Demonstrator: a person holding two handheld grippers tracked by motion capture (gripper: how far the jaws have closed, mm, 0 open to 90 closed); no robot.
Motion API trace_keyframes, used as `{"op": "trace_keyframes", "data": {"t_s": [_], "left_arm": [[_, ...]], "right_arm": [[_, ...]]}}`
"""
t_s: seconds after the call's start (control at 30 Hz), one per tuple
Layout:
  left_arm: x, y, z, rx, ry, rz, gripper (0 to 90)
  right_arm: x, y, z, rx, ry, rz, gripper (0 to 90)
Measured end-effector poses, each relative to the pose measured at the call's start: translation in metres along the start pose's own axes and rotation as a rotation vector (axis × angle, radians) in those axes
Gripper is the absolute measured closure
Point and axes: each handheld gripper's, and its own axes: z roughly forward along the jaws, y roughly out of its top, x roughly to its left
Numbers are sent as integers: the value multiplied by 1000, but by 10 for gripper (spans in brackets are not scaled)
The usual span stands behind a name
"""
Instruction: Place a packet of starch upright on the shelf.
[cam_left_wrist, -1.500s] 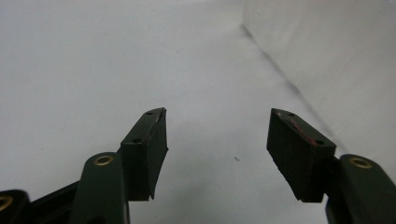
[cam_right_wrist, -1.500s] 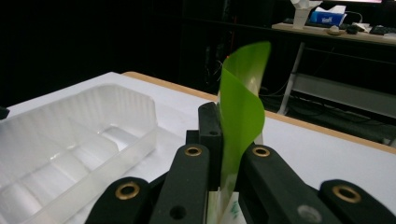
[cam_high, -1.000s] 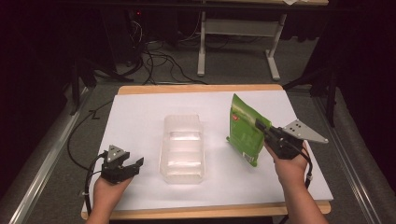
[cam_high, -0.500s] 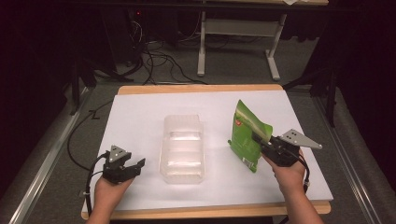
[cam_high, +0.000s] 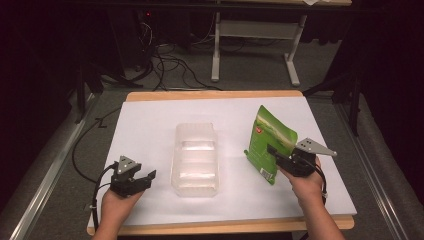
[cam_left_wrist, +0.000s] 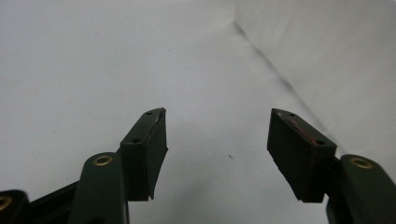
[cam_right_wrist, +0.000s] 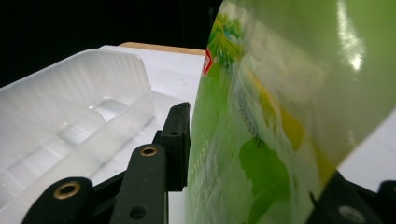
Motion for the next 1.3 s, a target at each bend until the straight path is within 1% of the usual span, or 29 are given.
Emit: {"op": "trace_keyframes", "data": {"t_s": [0.1,0.17,0.2,0.27,0.33,0.43,0.57,0.63,0.67,0.83,0.9,1.03,1.13,1.2,1.23,1.3], "left_arm": [[0,0,-1,1,-1,1,382],[0,0,-1,-2,0,0,382],[0,0,-1,-3,0,-1,381],[0,0,-1,-4,1,-1,381],[0,0,-1,-4,0,-1,381],[0,0,-1,0,-1,0,381],[0,0,-1,1,0,2,381],[0,0,0,0,0,2,381],[0,0,0,1,0,2,381],[-1,0,0,3,-1,3,381],[-1,0,0,4,-2,4,381],[0,0,-1,1,1,3,381],[0,0,-1,0,0,1,381],[0,0,-1,-1,0,1,381],[0,0,-1,-1,0,1,381],[0,0,-1,-2,1,2,381]], "right_arm": [[1,0,0,4,-6,5,656],[1,-1,2,21,-6,12,649],[1,-2,2,29,-1,14,660],[0,-4,3,36,-5,23,714],[-1,-5,3,36,3,26,729],[0,-5,3,32,-12,11,769],[1,-5,3,29,-3,10,827],[1,-5,3,32,-3,8,841],[1,-5,3,32,-6,-1,842],[3,-4,4,41,0,-12,850],[4,-4,4,40,-4,-20,856],[7,-3,3,40,0,-55,864],[9,-1,3,38,15,-64,868],[10,2,1,28,27,-82,869],[11,3,0,26,29,-77,868],[11,5,-1,13,41,-82,869]]}}
